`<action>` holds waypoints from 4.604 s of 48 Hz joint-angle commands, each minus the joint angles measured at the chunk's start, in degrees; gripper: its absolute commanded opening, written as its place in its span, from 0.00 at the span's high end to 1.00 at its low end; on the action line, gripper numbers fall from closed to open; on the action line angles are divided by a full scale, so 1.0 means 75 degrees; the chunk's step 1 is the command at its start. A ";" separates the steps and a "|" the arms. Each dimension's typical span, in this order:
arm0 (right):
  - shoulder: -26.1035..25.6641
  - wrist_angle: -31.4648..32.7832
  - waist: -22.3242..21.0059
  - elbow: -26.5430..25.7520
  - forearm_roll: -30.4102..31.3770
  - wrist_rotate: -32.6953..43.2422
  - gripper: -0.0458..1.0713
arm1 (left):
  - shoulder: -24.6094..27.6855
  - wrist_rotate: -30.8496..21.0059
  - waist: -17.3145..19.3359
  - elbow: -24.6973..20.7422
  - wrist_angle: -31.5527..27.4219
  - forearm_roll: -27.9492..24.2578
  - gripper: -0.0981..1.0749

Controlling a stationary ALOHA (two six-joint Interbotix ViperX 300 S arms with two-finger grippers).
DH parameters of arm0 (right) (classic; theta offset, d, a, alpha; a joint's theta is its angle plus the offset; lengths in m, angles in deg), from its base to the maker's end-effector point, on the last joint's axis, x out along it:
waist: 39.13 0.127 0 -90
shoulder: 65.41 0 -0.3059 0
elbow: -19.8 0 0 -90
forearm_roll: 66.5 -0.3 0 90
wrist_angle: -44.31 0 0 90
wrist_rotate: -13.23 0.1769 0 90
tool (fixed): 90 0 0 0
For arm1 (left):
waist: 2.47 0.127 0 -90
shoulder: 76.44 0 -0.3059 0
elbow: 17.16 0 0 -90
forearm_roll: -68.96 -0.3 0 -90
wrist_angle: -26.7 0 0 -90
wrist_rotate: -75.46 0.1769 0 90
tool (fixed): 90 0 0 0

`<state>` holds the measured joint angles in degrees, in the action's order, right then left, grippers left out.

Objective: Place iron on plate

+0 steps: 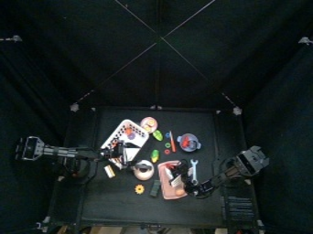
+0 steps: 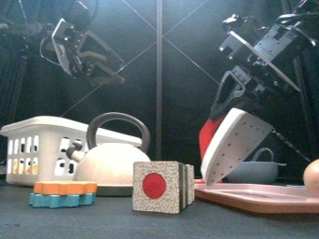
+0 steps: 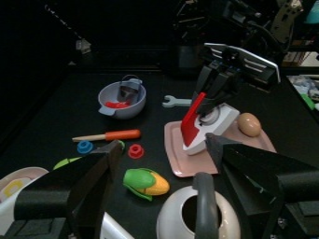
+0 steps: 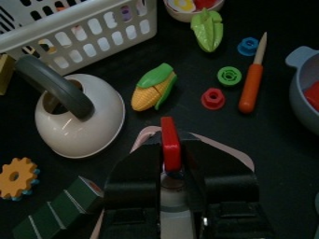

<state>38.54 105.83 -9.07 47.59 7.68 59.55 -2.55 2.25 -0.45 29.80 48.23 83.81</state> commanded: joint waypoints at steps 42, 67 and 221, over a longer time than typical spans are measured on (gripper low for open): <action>-0.0164 0.0000 0.0188 -0.0223 -0.0340 -0.0070 0.33 | -0.0035 0.0012 -0.0012 -0.0070 0.0082 0.0000 0.03; 0.0059 -0.0715 0.0035 -0.0117 -0.0762 -0.0105 0.33 | -0.0035 0.0012 -0.0012 -0.0047 0.0082 -0.0012 0.03; -0.0633 -0.1313 0.0363 -0.0012 -0.1559 -0.0457 0.26 | -0.0023 0.0012 0.0023 0.0023 0.0082 -0.0012 0.03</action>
<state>36.52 95.20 -6.17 47.94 -4.54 57.53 -2.55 2.34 -0.27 30.59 48.23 83.72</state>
